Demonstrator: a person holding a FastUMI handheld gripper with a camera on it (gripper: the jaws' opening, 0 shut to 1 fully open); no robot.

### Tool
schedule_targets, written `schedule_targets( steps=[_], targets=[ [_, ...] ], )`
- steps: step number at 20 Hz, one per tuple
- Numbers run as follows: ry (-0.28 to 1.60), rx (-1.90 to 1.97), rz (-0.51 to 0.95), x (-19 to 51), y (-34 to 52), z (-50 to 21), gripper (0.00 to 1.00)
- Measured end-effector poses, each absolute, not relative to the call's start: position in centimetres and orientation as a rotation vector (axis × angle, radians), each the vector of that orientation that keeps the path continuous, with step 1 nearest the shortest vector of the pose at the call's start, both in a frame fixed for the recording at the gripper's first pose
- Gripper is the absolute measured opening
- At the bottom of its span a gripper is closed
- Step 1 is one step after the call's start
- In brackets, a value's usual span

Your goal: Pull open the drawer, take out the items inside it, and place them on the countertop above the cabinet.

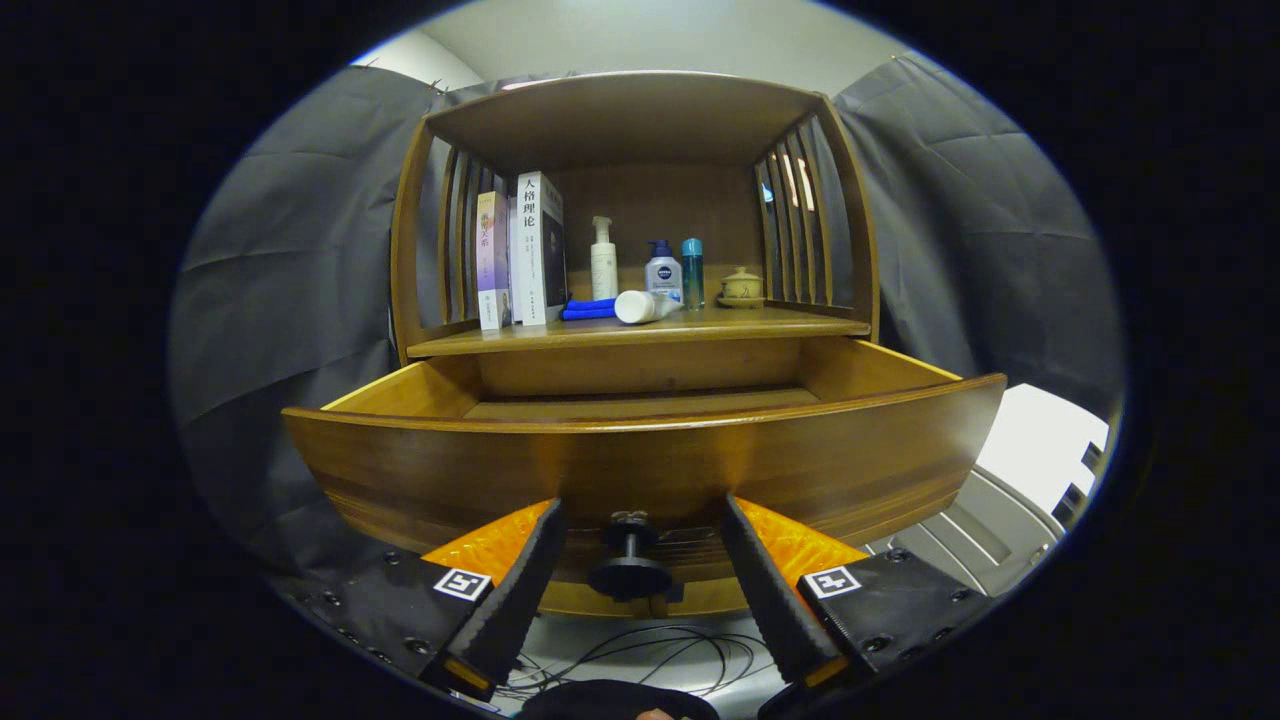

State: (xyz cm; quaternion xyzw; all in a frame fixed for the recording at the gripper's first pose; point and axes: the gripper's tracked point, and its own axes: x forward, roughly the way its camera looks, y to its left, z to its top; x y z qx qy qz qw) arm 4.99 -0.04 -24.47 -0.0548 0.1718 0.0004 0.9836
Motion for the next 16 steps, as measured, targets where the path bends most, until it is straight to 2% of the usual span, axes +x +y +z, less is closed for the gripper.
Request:
schedule_targets(
  steps=[2,16],
  targets=[
    [0.386,-0.103,0.008,6.0,0.5,-25.7,0.98],
    [0.365,-0.079,-0.028,17.1,1.6,-25.8,0.98]
  ],
)
